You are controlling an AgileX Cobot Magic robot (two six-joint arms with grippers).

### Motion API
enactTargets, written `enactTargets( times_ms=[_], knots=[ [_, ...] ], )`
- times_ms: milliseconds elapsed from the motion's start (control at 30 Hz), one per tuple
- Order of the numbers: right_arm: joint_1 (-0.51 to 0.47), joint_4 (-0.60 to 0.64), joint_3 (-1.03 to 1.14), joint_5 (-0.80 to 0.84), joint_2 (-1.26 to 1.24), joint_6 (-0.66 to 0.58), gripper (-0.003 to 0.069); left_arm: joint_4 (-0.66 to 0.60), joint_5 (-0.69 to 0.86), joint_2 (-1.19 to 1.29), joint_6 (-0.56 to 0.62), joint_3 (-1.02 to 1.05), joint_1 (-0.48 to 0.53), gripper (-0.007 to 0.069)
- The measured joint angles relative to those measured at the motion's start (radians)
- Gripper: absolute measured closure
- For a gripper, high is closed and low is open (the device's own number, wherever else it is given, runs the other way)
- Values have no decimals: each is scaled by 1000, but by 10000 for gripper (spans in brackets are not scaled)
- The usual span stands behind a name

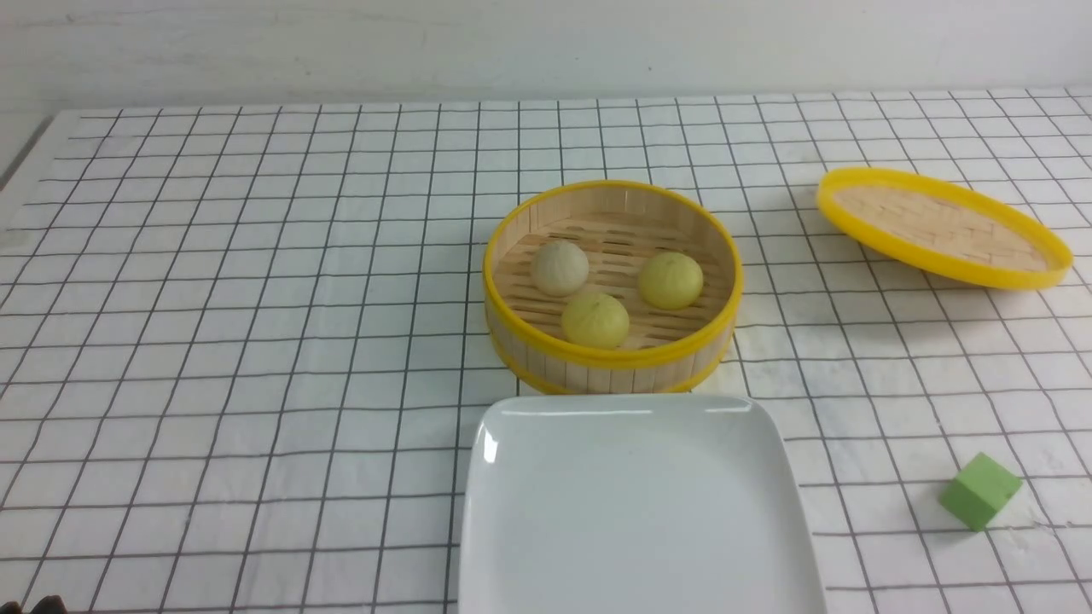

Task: Put the steamed buns into the plate on the white-black tablecloth.
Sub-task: 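Reach toward a bun in the bamboo steamer with the right gripper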

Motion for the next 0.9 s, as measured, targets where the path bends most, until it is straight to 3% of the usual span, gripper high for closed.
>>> enactTargets(
  times_ms=[67, 133, 167, 233, 367, 533, 633, 767, 900],
  knots=[
    [0, 17, 0, -4, 0, 8, 419, -34, 0, 0, -35, 0, 0, 428],
    [0, 138, 2, -14, 0, 98, 419, -189, -1, 0, -160, 0, 0, 427],
    [0, 170, 3, -15, 0, 111, 419, -189, -1, 0, -160, 0, 0, 426],
    [0, 377, 8, -21, 0, 274, 419, -416, 0, 0, -340, 0, 0, 426],
    [0, 636, 8, -27, 0, 434, 419, -675, 10, 0, -553, 2, 0, 420],
    [0, 712, 8, -45, 0, 455, 419, -742, -10, 0, -625, 2, 0, 413],
    [0, 716, 8, -73, 0, 451, 419, -746, -42, 0, -628, 2, 0, 413],
    [0, 694, -62, -159, 0, 351, 438, -745, -85, 0, -458, -57, 0, 412],
    [0, 535, -282, -124, 85, 86, 599, -737, -87, 52, -130, -282, 0, 455]
  ],
)
